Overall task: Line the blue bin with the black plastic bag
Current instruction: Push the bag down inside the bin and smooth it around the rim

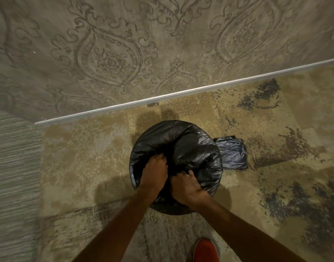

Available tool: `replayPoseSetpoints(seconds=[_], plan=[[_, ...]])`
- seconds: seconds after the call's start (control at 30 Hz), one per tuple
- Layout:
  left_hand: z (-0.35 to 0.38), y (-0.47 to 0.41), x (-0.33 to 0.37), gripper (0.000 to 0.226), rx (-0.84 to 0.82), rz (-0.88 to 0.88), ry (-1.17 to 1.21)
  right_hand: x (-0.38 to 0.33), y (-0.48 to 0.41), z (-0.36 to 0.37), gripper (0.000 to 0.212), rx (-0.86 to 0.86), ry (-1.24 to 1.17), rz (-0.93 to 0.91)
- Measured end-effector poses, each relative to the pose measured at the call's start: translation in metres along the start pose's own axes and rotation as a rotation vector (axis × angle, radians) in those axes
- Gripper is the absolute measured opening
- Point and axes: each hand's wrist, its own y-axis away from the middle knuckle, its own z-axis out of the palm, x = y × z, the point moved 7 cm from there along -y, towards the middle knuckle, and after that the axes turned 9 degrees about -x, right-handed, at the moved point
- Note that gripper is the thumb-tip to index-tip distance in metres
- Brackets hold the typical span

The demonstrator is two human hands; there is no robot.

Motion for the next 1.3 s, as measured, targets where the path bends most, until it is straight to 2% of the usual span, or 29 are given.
replayPoseSetpoints(seconds=[0.1,0.23,0.3,0.47,0.57,0.63,0.7,0.83,0.97,1.03,1.13,1.23,1.3], plan=[[0.001,0.025,0.004,0.028,0.093,-0.029,-0.061,-0.002,0.004,-0.018,0.028,0.152,-0.063,-0.013],[0.029,0.042,-0.002,0.035,-0.035,-0.11,-0.104,0.007,-0.009,-0.012,0.035,-0.009,-0.041,0.003],[0.031,0.046,-0.002,0.04,-0.012,-0.082,-0.059,0.011,-0.013,-0.01,0.039,-0.018,-0.067,0.014],[0.015,0.071,0.006,0.039,0.11,0.085,0.135,0.012,0.017,-0.017,0.04,0.129,-0.341,0.059],[0.004,0.096,0.003,0.031,0.257,0.098,0.181,0.019,0.051,-0.021,0.041,0.326,-0.535,0.138],[0.003,0.104,0.0,0.029,0.313,0.083,0.18,0.017,0.062,-0.028,0.045,0.462,-0.455,0.108],[0.008,0.097,-0.001,0.036,0.248,0.07,0.088,0.014,0.055,-0.035,0.054,0.491,-0.263,0.063],[0.02,0.066,-0.02,0.06,0.037,-0.043,-0.048,0.032,0.013,-0.041,0.062,0.343,-0.048,0.133],[0.025,0.051,-0.024,0.057,-0.051,-0.058,-0.088,0.039,-0.008,-0.045,0.049,0.218,0.078,0.19],[0.018,0.057,-0.018,0.049,0.008,-0.013,-0.073,0.033,0.003,-0.05,0.046,0.266,-0.012,0.163],[-0.002,0.087,-0.012,0.034,0.286,0.046,0.087,0.025,0.05,-0.052,0.046,0.518,-0.223,0.099],[-0.005,0.12,-0.032,0.022,0.487,-0.138,0.345,0.034,0.104,-0.03,0.045,0.732,-0.558,0.171],[0.005,0.137,-0.047,0.015,0.531,-0.294,0.599,0.048,0.13,-0.001,0.035,0.786,-0.797,0.375]])
